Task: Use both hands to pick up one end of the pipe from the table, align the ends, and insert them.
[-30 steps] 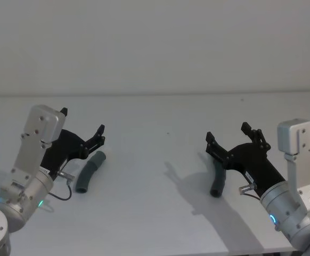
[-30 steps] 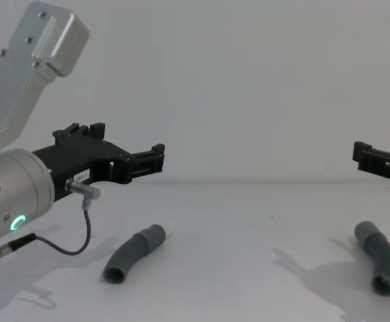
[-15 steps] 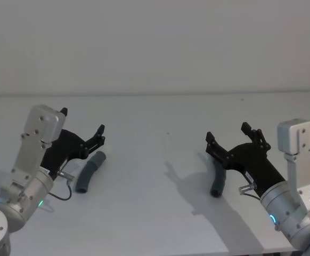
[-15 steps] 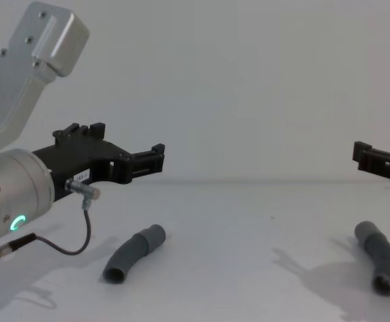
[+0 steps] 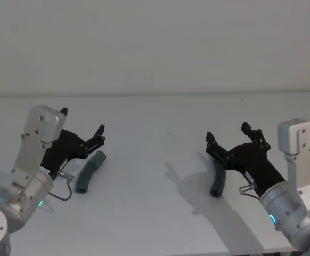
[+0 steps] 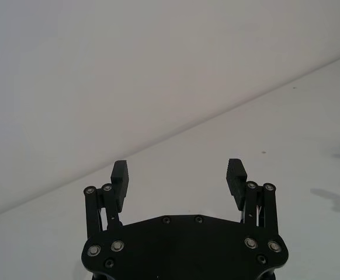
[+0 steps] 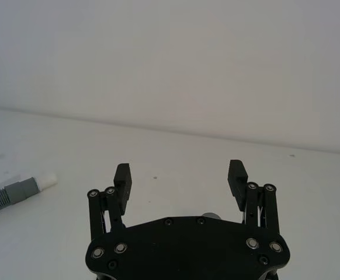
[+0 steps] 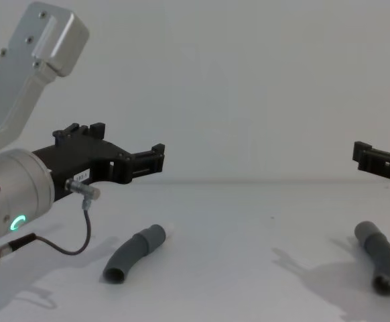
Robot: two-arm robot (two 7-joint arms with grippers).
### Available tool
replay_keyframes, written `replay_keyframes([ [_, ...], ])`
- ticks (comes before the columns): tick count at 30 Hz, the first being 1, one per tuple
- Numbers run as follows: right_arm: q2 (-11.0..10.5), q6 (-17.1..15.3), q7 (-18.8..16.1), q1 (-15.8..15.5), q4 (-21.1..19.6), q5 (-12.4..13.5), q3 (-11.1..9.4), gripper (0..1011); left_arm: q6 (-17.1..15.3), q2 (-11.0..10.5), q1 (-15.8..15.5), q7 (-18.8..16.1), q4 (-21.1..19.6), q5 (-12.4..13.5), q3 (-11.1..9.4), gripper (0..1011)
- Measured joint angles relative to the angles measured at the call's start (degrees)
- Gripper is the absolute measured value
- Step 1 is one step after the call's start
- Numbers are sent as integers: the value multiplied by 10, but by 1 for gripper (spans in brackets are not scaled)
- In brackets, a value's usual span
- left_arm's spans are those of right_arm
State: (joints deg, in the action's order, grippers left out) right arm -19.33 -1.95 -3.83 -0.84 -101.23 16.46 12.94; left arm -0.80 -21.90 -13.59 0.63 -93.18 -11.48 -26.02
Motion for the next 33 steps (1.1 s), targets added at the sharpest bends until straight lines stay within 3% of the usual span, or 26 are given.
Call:
replay_keyframes([
  [33, 0, 0, 0, 0, 0, 0, 0, 1004, -1, 3, 0, -1, 1, 1, 0, 1001],
])
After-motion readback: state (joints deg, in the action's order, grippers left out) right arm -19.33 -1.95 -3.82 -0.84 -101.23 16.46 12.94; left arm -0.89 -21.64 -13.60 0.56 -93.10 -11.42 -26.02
